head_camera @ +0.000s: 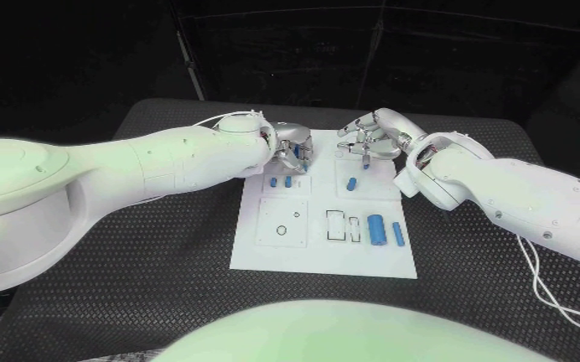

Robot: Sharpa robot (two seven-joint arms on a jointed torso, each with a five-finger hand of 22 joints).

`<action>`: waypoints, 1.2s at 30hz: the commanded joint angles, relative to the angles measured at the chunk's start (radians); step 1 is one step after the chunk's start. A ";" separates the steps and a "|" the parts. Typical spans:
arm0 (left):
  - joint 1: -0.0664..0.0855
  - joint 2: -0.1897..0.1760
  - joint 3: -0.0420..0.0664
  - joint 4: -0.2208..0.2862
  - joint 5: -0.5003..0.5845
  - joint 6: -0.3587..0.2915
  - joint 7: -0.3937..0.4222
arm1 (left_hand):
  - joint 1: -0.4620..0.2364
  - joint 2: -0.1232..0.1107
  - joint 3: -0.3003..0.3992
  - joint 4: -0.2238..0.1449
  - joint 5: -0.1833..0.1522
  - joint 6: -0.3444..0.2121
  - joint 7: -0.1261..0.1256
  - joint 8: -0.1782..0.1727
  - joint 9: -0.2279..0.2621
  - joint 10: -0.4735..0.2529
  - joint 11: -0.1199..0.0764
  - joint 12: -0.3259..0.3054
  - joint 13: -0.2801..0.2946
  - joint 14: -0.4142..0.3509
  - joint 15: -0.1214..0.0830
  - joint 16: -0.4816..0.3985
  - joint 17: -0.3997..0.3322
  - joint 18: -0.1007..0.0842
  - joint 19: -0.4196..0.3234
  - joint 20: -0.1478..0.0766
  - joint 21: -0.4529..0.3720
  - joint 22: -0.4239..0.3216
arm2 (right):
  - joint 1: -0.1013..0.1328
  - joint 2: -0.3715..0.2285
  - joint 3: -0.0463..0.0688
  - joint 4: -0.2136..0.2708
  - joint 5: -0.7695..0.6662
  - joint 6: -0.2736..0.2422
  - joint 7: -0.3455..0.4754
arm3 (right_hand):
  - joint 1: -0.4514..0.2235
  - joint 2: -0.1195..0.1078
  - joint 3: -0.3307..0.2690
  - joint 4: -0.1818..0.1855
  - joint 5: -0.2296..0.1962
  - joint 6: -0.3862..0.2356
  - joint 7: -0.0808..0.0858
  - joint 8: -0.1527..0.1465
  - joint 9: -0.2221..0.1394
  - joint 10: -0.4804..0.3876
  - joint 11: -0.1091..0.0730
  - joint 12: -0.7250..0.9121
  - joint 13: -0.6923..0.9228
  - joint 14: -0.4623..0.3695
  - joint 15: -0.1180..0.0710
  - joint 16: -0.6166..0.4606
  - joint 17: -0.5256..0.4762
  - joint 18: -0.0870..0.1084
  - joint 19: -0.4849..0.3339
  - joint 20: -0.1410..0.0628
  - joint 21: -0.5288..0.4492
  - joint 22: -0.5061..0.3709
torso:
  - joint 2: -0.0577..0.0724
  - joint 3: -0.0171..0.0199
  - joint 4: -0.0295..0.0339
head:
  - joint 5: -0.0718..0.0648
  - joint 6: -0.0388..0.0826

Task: Assemble the parts on the task board

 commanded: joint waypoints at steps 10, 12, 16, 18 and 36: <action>0.010 -0.071 0.059 0.083 0.029 -0.042 0.022 | -0.003 -0.004 0.011 0.000 0.000 0.006 0.006 -0.009 0.000 0.010 0.004 -0.011 0.000 0.011 0.000 0.005 -0.003 -0.011 -0.001 -0.002 0.005 0.001 | 0.002 -0.010 0.000 -0.011 0.000 -0.007 0.009 | 0.005 -0.002 0.002 0.004 0.005 -0.009 -0.001 0.004 -0.001 -0.006 -0.001 -0.001 0.001 -0.007 -0.001 -0.003 0.001 0.005 -0.005 0.000 -0.005 -0.002 | 0.000 -0.0010 0.0006 | -0.003 0.008; 0.014 -0.088 0.067 0.101 0.031 -0.041 0.020 | -0.004 -0.005 0.012 0.001 0.000 0.007 0.006 -0.010 0.000 0.011 0.004 -0.013 0.000 0.011 0.001 0.006 -0.003 -0.011 -0.001 -0.002 0.006 0.002 | 0.002 -0.012 0.000 -0.014 0.000 -0.007 0.009 | 0.005 -0.002 0.002 0.004 0.005 -0.009 -0.001 0.004 -0.001 -0.006 -0.001 -0.001 0.001 -0.007 -0.001 -0.003 0.001 0.005 -0.005 0.000 -0.005 -0.002 | -0.001 -0.0007 0.0013 | -0.001 0.009; 0.024 -0.131 0.076 0.138 0.041 -0.024 0.005 | -0.010 -0.008 0.014 0.003 -0.001 0.012 0.006 -0.013 0.000 0.016 0.004 -0.017 0.000 0.010 0.001 0.007 -0.005 -0.011 -0.002 -0.001 0.006 0.003 | 0.002 -0.013 0.000 -0.019 0.002 -0.007 0.009 | 0.005 -0.002 0.002 0.004 0.005 -0.009 -0.001 0.004 -0.001 -0.006 -0.001 -0.001 0.001 -0.007 -0.001 -0.003 0.001 0.005 -0.005 0.000 -0.005 -0.002 | -0.001 0.0008 -0.0003 | 0.001 0.013; 0.026 -0.152 0.078 0.151 0.043 -0.013 -0.004 | -0.016 -0.011 0.013 0.006 -0.001 0.014 0.005 -0.016 0.000 0.019 0.004 -0.019 0.001 0.010 0.001 0.007 -0.007 -0.011 -0.002 -0.001 0.007 0.003 | 0.001 -0.014 0.000 -0.019 0.002 -0.007 0.009 | 0.005 -0.002 0.002 0.004 0.005 -0.009 -0.001 0.004 -0.001 -0.006 -0.001 -0.001 0.001 -0.007 -0.001 -0.003 0.001 0.005 -0.005 0.000 -0.005 -0.002 | 0.000 0.0011 -0.0011 | 0.002 0.015; 0.015 -0.205 0.079 0.157 0.044 0.012 -0.016 | -0.027 -0.015 0.011 0.013 -0.002 0.020 0.003 -0.021 0.001 0.026 0.003 -0.025 0.001 0.008 0.001 0.006 -0.013 -0.009 -0.006 0.000 0.002 0.000 | 0.002 -0.012 0.000 -0.025 0.002 -0.006 0.007 | 0.005 -0.001 0.003 0.005 0.006 -0.008 -0.001 0.005 -0.001 -0.004 -0.001 0.001 0.002 -0.006 -0.001 -0.002 0.002 0.006 -0.005 0.000 -0.005 -0.002 | 0.001 0.0000 -0.0020 | 0.003 0.015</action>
